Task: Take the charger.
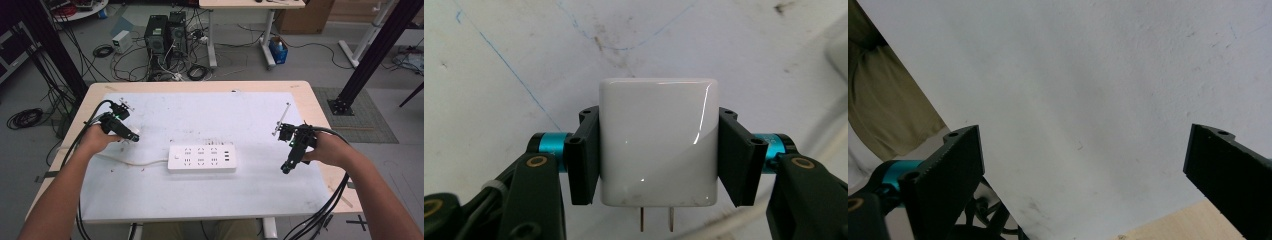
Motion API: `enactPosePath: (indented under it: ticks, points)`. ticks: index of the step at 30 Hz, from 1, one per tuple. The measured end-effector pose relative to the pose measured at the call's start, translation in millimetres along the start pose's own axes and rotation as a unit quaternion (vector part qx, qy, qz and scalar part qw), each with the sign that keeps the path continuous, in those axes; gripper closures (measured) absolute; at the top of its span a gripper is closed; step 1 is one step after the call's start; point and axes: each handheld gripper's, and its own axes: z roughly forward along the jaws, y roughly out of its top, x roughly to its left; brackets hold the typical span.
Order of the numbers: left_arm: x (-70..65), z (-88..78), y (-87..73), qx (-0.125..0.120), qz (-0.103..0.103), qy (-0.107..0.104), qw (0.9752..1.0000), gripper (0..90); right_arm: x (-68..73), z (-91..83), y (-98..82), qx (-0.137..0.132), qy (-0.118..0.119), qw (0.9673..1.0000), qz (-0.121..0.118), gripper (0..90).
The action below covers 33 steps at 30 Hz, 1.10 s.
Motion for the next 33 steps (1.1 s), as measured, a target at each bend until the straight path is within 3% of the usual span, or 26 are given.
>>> enactPosePath:
  ticks: [6, 12, 15, 24, 27, 31, 33]
  points:
    - [-13.0, -36.8, 0.1, -0.023, 0.033, -0.01, 0.9991, 42.6, 1.8, -0.7, 1.8, -0.002, -0.003, 1.0, -0.004, 2.2]
    - [-34.8, -68.5, 8.2, -0.025, 0.096, -0.023, 0.9948, 42.6, 3.7, -1.5, 0.9, -0.003, -0.006, 0.9999, -0.007, 2.2]
    - [-46.3, -78.9, 12.1, -0.013, 0.135, -0.035, 0.9901, 42.6, 6.2, -2.4, 0.7, -0.004, -0.007, 0.9999, -0.007, 2.2]
    - [-82.3, -95.7, 14.9, -0.024, 0.201, -0.081, 0.9759, 42.6, 11.7, -5.9, 3.2, -0.01, -0.013, 0.9997, -0.017, 2.2]
    - [-96.0, -101.4, 15.2, -0.023, 0.23, -0.089, 0.9689, 42.6, 14.4, -7.3, 6.0, -0.014, -0.014, 0.9995, -0.024, 2.2]
    - [-110.8, -109.8, 19.8, -0.021, 0.255, -0.093, 0.9622, 42.6, 16.4, -7.2, 9.4, -0.012, -0.013, 0.9995, -0.027, 2.2]
    - [-117.0, -112.0, 22.7, -0.024, 0.259, -0.097, 0.9607, 42.6, 17.7, -7.1, 10.3, -0.013, -0.014, 0.9995, -0.025, 2.2]
